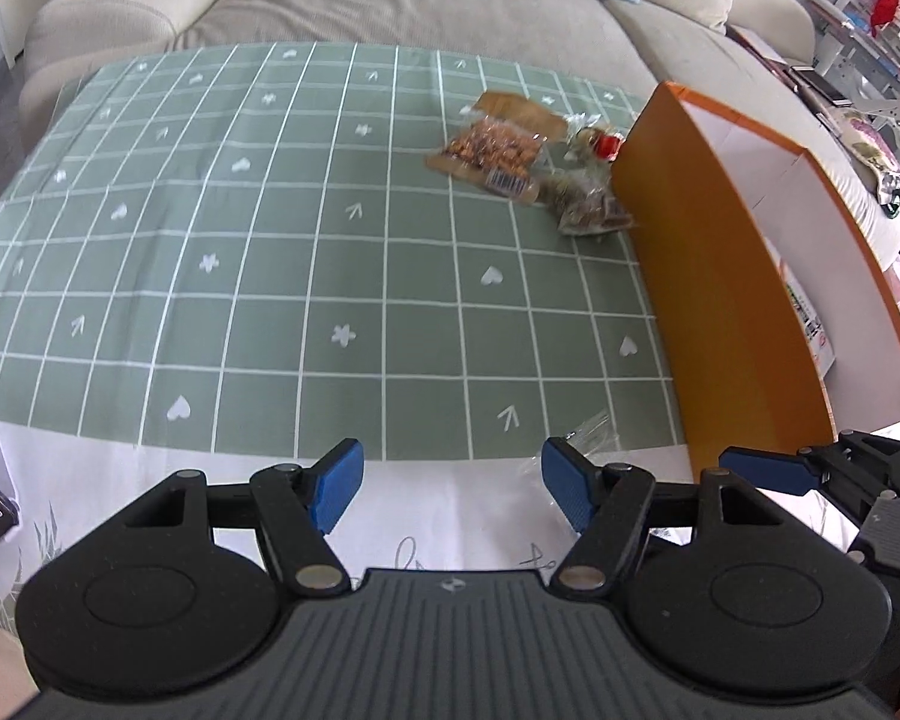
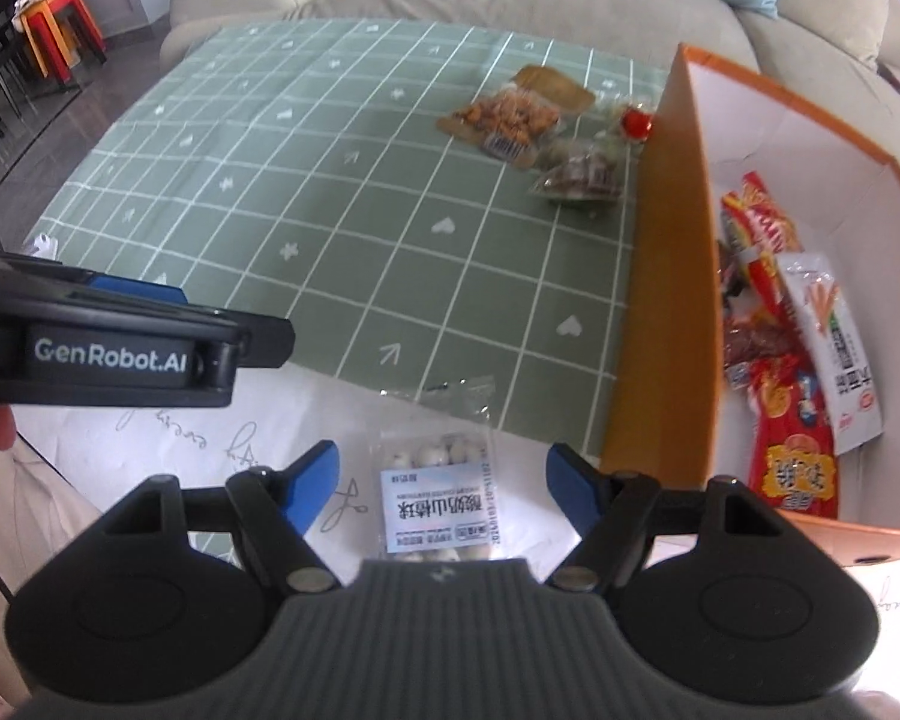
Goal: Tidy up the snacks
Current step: 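Grasp the clear bag of white milk balls with the right tool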
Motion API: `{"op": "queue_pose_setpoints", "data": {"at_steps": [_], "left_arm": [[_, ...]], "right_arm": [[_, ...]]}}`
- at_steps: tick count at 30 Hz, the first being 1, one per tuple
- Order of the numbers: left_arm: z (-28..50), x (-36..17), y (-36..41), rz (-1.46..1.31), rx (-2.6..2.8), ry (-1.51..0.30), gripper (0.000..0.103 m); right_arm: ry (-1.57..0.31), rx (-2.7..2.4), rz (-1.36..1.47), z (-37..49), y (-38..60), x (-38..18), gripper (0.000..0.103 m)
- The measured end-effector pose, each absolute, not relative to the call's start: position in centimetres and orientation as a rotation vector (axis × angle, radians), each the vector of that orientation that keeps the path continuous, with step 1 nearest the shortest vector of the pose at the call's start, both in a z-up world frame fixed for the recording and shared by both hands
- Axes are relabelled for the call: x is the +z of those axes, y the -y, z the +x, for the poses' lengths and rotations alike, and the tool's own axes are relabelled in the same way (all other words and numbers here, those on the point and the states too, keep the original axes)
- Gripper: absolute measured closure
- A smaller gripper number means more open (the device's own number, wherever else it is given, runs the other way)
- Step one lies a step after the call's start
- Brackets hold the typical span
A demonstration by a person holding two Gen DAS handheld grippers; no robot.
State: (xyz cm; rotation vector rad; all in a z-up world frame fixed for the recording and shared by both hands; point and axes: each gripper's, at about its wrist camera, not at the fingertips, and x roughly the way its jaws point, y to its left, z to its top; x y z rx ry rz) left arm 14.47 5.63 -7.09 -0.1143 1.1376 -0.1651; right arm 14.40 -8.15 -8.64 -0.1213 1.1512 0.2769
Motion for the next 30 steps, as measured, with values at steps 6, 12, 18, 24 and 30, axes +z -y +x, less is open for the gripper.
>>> {"op": "queue_pose_setpoints", "data": {"at_steps": [6, 12, 18, 24, 30], "left_arm": [[14.9, -8.3, -5.9, -0.123, -0.180, -1.165, 0.024], [15.5, -9.2, -6.6, -0.143, -0.166, -1.182, 0.024], [15.6, -9.7, -6.6, -0.138, -0.186, -1.184, 0.024], [15.7, -10.3, -6.8, -0.150, -0.183, -1.197, 0.024], [15.9, -10.5, -6.8, -0.152, -0.181, -1.201, 0.024]], "right_arm": [[-1.130, 0.314, -0.225, 14.4, 6.6, -9.6, 0.029], [-1.149, 0.298, -0.284, 14.2, 5.5, -11.4, 0.029], [-1.178, 0.224, -0.255, 15.0, 6.0, -13.2, 0.029], [-1.223, 0.214, -0.202, 15.5, 6.4, -14.5, 0.031], [-1.219, 0.210, -0.122, 16.1, 7.2, -14.6, 0.044]]}}
